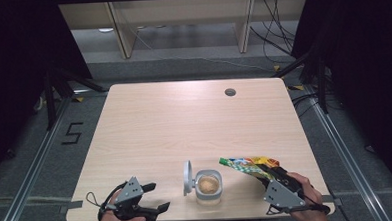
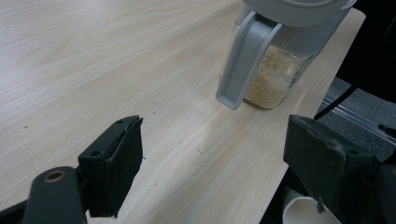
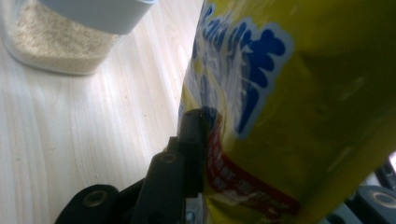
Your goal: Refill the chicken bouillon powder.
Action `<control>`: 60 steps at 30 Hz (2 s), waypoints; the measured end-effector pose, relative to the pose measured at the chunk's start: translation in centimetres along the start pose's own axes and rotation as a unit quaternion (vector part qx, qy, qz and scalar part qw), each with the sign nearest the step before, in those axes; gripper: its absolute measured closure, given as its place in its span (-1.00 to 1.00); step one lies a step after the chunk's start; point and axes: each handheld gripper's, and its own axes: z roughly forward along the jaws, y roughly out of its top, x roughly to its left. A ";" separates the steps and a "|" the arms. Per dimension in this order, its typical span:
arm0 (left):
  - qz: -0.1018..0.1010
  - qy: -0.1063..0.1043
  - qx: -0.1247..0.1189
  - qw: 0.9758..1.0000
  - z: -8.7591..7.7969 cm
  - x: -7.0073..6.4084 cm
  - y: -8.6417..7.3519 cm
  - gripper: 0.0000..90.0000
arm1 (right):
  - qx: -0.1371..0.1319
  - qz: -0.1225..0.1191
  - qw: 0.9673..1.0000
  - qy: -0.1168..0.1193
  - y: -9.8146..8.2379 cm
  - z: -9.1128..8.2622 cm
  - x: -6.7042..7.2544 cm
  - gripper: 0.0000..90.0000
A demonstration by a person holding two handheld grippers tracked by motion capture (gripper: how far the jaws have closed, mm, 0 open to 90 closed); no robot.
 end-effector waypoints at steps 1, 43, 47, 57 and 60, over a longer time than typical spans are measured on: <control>0.000 0.000 0.000 1.000 0.0 0.0 0.0 -0.58 | -0.004 0.010 1.000 0.000 -0.1 0.0 0.0 0.66; 0.001 0.003 -0.001 1.000 -0.1 0.0 0.0 -0.58 | -0.046 0.268 0.962 -0.029 -5.1 0.2 -0.9 0.70; -0.006 0.000 -0.005 1.000 0.1 -0.1 0.0 -0.58 | -0.047 0.276 0.959 -0.034 -5.4 -0.1 -0.8 0.69; 0.000 0.001 -0.003 1.000 0.0 0.0 0.0 -0.58 | -0.043 0.283 0.957 -0.038 -5.6 -0.5 -0.6 0.65; 0.000 0.000 -0.003 1.000 0.0 0.0 0.0 -0.58 | -0.041 0.293 0.955 -0.038 -5.7 -0.6 -0.5 0.62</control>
